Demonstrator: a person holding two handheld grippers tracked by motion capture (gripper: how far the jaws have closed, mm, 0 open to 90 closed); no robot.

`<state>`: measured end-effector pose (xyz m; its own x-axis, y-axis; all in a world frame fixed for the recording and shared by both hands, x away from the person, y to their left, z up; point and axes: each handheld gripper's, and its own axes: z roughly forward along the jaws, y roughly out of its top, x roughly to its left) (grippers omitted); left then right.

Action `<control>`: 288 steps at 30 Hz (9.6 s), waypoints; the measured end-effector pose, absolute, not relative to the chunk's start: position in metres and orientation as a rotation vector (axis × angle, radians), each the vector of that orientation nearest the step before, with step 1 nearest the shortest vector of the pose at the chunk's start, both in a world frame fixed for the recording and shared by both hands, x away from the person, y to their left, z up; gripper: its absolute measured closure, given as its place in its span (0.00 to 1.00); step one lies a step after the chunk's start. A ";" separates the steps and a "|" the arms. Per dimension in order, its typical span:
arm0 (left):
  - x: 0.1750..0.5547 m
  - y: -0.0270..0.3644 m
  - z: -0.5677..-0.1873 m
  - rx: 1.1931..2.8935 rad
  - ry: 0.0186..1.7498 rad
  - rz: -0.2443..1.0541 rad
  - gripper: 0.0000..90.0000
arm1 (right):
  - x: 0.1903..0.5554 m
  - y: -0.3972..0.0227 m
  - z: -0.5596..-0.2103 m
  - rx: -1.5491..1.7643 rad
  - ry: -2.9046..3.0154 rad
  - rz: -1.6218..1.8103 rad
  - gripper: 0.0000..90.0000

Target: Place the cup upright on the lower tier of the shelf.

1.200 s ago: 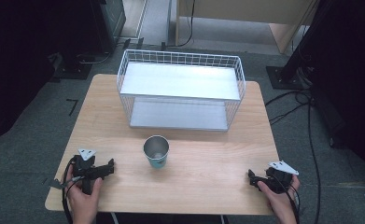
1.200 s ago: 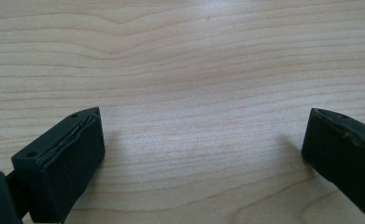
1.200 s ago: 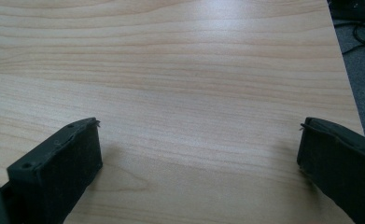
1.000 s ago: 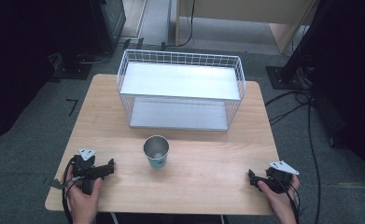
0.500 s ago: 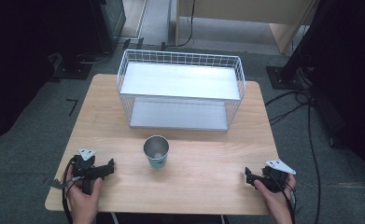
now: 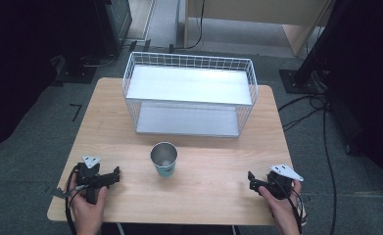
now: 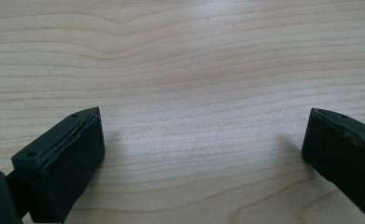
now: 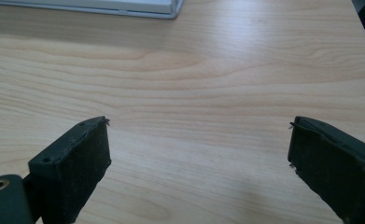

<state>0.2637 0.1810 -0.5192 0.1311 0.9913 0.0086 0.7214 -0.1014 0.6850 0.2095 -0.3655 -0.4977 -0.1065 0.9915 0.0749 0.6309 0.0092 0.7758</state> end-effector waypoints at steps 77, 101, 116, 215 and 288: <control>0.264 0.181 -0.519 1.884 1.643 0.661 0.00 | 0.231 -0.175 -0.471 1.290 2.091 1.181 0.06; 0.264 0.181 -0.519 1.884 1.643 0.662 0.00 | 0.235 -0.145 -0.474 1.262 2.123 1.222 0.06; 0.264 0.181 -0.519 1.883 1.643 0.661 0.00 | 0.242 -0.119 -0.478 1.246 2.124 1.255 0.06; 0.264 0.181 -0.519 1.884 1.643 0.662 0.00 | 0.292 -0.144 -0.371 1.150 1.722 1.307 0.19; 0.265 0.180 -0.519 1.886 1.646 0.664 0.00 | 0.426 -0.203 -0.320 1.297 1.507 1.232 0.19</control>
<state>0.2645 0.1804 -0.5190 0.1299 0.9914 0.0124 0.7226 -0.1032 0.6835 0.4256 -0.2027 -0.3200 -0.1738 0.9843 0.0313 0.2268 0.0090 0.9739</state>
